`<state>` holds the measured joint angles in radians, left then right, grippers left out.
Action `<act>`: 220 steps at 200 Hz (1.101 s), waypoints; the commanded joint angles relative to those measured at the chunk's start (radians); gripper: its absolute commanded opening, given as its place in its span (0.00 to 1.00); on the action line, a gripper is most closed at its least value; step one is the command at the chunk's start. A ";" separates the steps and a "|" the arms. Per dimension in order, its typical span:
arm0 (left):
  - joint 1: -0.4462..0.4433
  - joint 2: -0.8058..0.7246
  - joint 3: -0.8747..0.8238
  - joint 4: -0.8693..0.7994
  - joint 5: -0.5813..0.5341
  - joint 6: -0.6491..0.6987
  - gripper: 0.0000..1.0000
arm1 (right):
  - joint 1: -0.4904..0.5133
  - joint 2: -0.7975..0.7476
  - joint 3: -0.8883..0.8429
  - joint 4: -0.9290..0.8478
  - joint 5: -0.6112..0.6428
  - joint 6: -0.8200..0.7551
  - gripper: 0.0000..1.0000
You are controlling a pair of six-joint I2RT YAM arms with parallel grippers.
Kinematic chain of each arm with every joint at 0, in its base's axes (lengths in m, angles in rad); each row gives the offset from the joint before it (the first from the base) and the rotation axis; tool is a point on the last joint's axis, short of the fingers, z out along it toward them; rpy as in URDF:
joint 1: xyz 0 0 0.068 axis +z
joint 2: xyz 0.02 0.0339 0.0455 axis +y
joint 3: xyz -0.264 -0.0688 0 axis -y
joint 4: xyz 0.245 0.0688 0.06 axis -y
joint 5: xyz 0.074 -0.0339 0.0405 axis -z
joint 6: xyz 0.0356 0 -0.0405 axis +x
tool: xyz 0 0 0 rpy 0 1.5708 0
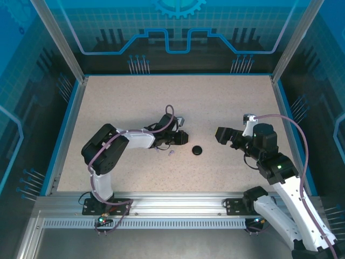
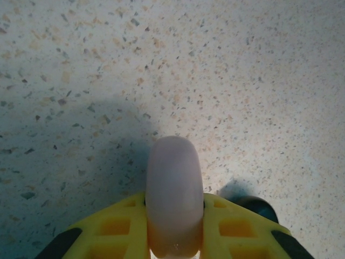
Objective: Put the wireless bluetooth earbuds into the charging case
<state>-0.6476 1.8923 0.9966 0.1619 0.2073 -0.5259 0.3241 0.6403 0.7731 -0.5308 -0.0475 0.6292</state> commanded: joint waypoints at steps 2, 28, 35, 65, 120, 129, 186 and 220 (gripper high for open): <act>0.006 0.025 0.028 -0.005 0.025 -0.017 0.14 | -0.016 -0.004 -0.010 0.000 0.015 0.013 1.00; 0.009 0.028 0.025 -0.005 0.021 -0.015 0.22 | -0.016 0.001 -0.007 -0.001 0.015 0.015 1.00; 0.012 0.027 0.022 -0.003 0.020 -0.017 0.23 | -0.016 0.002 -0.006 0.000 0.014 0.015 1.00; 0.021 0.013 0.011 -0.007 0.010 -0.011 0.32 | -0.017 0.011 -0.005 0.011 0.006 0.023 1.00; 0.038 -0.045 -0.001 -0.046 -0.015 0.028 0.45 | -0.018 0.051 0.006 0.023 -0.033 0.036 1.00; 0.045 -0.063 -0.004 -0.052 -0.016 0.034 0.46 | -0.018 0.060 0.011 0.025 -0.043 0.036 1.00; 0.094 -0.299 -0.097 -0.069 -0.058 0.103 0.54 | -0.014 0.159 0.048 0.049 -0.164 0.011 1.00; 0.140 -0.490 -0.172 -0.119 -0.122 0.141 0.58 | 0.019 0.249 0.088 0.040 -0.191 -0.047 1.00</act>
<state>-0.5377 1.5162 0.8761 0.0994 0.1497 -0.4400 0.3210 0.8413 0.8074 -0.5003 -0.1909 0.6388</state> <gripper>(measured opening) 0.568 0.999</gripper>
